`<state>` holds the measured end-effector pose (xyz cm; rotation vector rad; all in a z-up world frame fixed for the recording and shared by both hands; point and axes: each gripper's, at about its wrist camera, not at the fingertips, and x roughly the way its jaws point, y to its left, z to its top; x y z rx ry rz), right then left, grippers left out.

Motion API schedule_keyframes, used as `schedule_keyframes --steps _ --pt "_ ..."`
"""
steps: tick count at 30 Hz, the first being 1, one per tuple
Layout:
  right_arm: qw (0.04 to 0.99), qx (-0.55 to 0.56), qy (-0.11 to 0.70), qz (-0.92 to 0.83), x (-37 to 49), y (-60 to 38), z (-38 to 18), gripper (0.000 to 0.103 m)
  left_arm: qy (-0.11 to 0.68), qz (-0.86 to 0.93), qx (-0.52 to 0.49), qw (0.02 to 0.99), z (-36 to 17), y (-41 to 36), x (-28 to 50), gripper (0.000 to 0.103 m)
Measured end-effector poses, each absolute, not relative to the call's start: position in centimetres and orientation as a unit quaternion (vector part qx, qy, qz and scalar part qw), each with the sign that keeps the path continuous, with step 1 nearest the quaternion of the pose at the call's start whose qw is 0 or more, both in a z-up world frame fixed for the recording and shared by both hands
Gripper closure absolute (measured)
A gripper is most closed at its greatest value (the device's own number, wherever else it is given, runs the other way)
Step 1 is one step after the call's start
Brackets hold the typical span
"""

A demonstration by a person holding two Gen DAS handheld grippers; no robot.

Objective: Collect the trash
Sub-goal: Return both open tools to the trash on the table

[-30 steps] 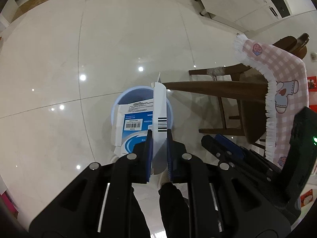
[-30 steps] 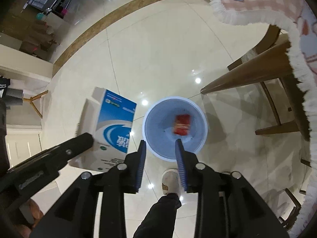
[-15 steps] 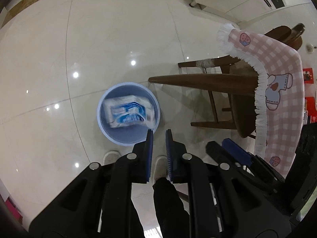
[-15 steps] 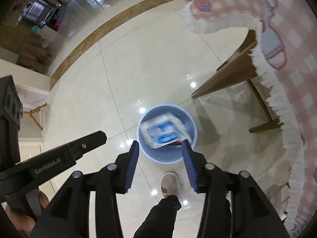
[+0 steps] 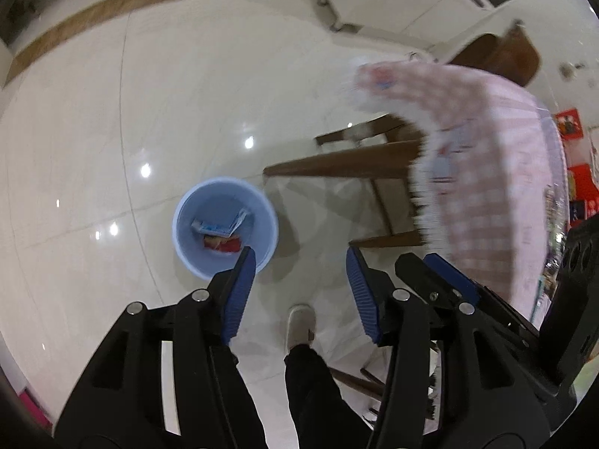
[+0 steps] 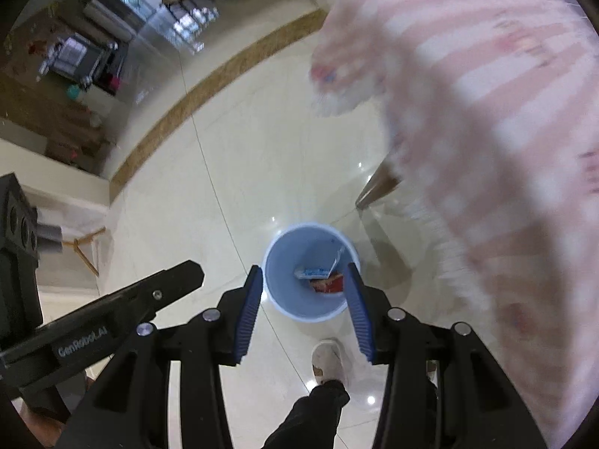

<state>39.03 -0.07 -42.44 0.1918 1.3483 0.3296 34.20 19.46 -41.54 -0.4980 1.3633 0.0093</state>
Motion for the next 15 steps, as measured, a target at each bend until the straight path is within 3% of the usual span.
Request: schedule_keyframes --steps 7,15 --pt "0.808 0.132 0.561 0.122 37.6 -11.3 -35.1 0.058 0.585 -0.044 -0.179 0.79 -34.3 10.1 34.9 0.048" --pt "0.838 0.156 0.522 0.027 33.5 -28.4 -30.8 0.055 0.583 -0.145 -0.122 0.79 -30.5 -6.2 35.1 0.043"
